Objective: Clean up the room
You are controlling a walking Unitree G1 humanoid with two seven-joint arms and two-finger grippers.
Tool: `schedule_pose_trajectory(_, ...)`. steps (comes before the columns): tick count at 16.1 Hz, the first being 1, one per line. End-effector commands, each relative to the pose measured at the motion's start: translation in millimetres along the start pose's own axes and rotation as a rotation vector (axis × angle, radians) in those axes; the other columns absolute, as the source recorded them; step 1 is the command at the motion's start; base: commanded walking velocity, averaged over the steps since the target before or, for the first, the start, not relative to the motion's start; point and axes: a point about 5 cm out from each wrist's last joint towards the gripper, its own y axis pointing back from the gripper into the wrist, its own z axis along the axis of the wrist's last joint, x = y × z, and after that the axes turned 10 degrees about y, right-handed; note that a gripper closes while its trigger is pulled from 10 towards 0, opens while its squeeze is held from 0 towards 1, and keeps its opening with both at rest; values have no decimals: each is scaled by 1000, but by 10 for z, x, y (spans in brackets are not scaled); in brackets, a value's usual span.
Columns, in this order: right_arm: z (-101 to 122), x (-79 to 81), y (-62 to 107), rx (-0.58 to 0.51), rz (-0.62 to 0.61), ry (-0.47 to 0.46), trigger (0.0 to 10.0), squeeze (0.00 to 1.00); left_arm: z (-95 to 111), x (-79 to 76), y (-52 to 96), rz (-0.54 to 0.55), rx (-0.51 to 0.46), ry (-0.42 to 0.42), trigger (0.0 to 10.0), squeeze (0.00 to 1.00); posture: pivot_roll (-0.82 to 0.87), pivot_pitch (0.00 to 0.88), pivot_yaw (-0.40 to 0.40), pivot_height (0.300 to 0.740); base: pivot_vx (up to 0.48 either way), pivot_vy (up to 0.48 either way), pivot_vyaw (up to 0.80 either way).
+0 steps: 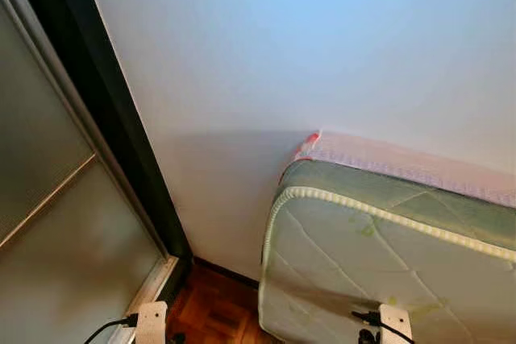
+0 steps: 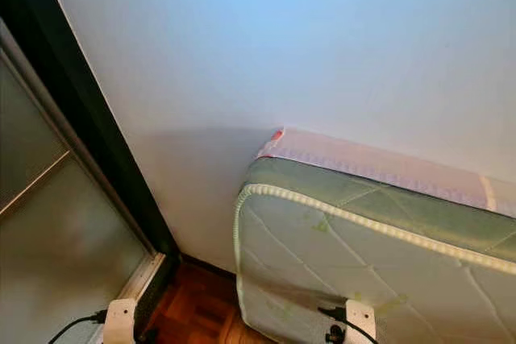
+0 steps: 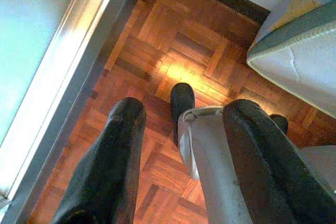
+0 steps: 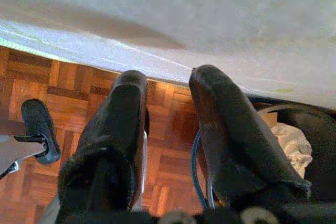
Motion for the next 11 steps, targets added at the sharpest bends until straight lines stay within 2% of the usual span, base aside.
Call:
schedule_pose_trajectory(1,-219,-353,83,68,-22,-283,10000,0,-776,926,487,107,156,-44,10000,0,65,0,-13,740,-311,0,0)
schedule_pose_trajectory(11,-220,-333,82,67,-13,-274,10000,0,-795,919,493,105,159,-46,10000,0,56,0,-22,740,-306,0,0)
